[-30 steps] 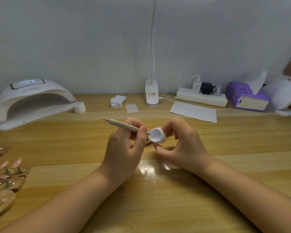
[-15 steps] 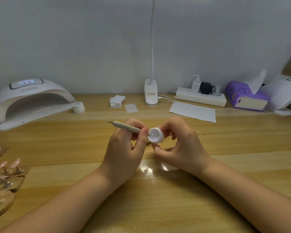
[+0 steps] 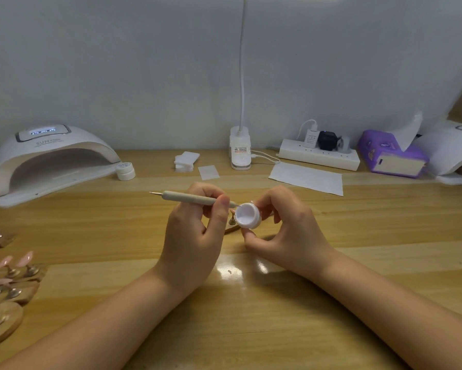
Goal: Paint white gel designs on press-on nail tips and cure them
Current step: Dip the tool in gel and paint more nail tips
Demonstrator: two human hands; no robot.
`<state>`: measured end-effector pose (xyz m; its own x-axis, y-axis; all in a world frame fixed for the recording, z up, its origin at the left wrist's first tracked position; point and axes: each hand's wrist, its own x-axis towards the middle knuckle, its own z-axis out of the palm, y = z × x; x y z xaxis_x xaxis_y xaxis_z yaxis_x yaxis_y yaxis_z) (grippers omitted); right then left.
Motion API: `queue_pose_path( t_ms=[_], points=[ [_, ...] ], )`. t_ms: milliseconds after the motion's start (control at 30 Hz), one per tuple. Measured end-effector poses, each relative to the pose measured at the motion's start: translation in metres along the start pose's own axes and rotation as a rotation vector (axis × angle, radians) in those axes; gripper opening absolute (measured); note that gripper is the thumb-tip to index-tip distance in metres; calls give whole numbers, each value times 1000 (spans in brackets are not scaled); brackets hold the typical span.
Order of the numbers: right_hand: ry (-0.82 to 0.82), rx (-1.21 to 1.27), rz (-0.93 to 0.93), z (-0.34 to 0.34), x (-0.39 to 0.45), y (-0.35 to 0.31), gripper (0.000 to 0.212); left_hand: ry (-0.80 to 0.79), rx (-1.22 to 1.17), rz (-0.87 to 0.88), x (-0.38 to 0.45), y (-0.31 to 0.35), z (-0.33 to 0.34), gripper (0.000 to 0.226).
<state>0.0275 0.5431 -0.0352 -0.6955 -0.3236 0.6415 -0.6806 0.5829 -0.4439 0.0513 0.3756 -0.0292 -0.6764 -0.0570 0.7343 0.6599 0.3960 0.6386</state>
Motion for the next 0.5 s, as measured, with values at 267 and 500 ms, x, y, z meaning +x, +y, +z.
queue_pose_path(
  t_ms=[267,500],
  points=[
    [41,17,5,1,0,2,36,98,-306,-294,11,14,0,25],
    [54,30,14,1,-1,1,35,151,-523,-575,17,13,0,30]
  ],
)
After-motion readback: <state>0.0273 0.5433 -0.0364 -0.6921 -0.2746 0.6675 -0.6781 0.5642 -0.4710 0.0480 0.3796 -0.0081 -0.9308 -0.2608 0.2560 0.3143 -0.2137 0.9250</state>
